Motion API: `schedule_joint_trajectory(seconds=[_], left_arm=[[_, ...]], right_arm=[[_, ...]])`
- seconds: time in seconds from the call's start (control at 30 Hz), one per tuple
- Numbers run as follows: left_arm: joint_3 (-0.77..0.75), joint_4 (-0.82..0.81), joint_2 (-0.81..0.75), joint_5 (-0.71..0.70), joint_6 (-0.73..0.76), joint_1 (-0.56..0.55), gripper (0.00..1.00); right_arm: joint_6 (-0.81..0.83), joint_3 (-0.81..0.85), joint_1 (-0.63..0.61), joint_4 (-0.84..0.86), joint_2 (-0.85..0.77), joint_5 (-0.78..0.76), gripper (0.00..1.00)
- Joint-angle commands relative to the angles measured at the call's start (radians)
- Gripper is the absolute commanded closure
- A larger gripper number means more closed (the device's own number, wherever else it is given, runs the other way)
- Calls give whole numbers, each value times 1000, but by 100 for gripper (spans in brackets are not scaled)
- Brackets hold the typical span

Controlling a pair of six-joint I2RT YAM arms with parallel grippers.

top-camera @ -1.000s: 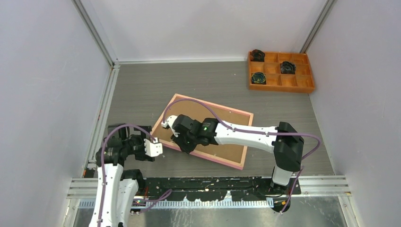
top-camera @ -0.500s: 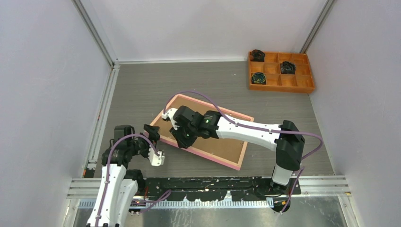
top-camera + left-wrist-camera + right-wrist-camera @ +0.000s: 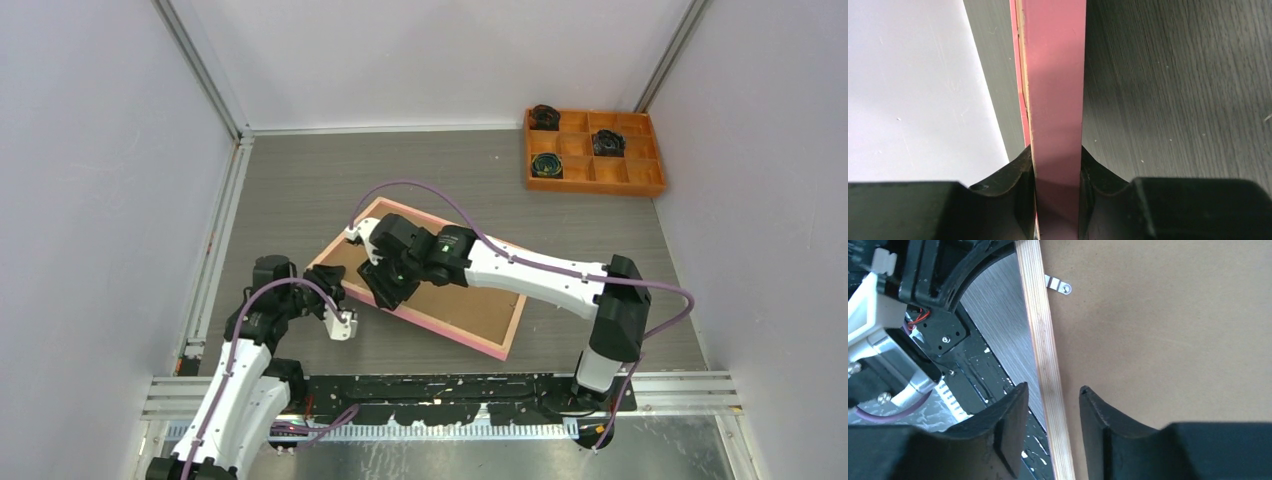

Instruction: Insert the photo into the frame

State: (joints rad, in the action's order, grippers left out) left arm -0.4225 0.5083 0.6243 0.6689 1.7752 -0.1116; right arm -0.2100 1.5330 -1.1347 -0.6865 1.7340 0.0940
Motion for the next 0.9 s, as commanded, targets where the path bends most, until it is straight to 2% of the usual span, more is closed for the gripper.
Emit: schedule_joint_trajectory(seconds=[0.0, 0.1, 0.3, 0.37, 0.87], left_arm=[[-72, -62, -17, -17, -84, -5, 77], [-100, -15, -20, -13, -97, -5, 78], [-169, 60, 2, 0, -164, -5, 82], [-192, 87, 13, -2, -190, -5, 83], [-252, 163, 21, -22, -239, -5, 89]], right_arm=[[21, 49, 2, -47, -108, -82, 48], [47, 24, -18, -69, -144, -147, 34], [90, -5, -60, -98, -212, -229, 20], [99, -14, -70, -103, -227, -248, 2], [167, -28, -175, -165, -267, -371, 0]])
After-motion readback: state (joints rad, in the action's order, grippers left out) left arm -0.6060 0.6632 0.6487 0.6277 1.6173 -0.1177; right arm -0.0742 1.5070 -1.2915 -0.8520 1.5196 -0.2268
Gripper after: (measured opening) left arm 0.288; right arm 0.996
